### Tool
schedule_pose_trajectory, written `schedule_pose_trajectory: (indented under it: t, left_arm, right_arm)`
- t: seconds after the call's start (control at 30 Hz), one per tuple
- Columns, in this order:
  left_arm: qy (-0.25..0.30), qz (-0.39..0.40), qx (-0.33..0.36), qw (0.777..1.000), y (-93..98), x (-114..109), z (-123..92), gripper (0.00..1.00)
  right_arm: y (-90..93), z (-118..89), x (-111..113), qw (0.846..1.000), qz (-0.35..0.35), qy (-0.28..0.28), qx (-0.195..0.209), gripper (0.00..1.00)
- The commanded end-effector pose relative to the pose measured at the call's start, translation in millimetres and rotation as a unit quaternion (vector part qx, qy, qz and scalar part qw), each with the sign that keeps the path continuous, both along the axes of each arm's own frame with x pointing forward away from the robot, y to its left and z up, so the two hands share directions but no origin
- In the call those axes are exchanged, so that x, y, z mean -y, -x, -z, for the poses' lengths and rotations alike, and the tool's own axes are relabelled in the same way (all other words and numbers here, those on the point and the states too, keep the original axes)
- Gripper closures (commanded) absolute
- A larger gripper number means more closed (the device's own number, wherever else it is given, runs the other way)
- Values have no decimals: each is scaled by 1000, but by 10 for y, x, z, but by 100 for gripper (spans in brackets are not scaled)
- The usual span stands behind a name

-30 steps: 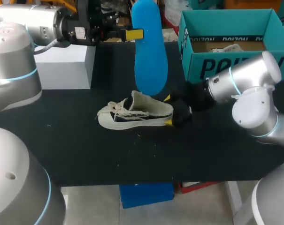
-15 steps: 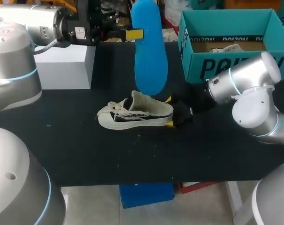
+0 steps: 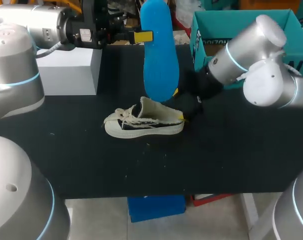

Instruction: Take the shoe out of the shoebox, open the shoe tongue, remove and reinsert the insole, then place the shoe into the shoebox

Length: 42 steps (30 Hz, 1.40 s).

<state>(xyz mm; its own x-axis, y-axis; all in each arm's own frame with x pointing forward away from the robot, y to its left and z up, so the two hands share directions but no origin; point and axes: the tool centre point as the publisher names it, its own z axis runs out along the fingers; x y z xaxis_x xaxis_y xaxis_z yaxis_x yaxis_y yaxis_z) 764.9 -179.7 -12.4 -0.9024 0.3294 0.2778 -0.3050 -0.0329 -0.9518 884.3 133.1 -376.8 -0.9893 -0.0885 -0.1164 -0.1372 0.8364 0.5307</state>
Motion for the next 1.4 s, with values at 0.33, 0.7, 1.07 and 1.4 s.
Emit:
schedule_pose_trajectory:
  t: [0.33, 0.7, 1.07, 1.4]
  left_arm:
    - [0, -1, 0, 1000, 4, 8, 9, 100]
    - [0, -1, 0, 1000, 4, 8, 9, 100]
    - [0, -1, 0, 1000, 4, 8, 9, 100]
    - [0, -1, 0, 1000, 4, 8, 9, 100]
  right_arm:
    - [-157, -20, -403, 981, -9, 191, 4, 9]
    - [-179, 53, -689, 972, -13, 235, -2, 15]
    - [-180, 98, -804, 967, -21, 255, -8, 23]
    - [-203, 154, -848, 967, -24, 254, -13, 58]
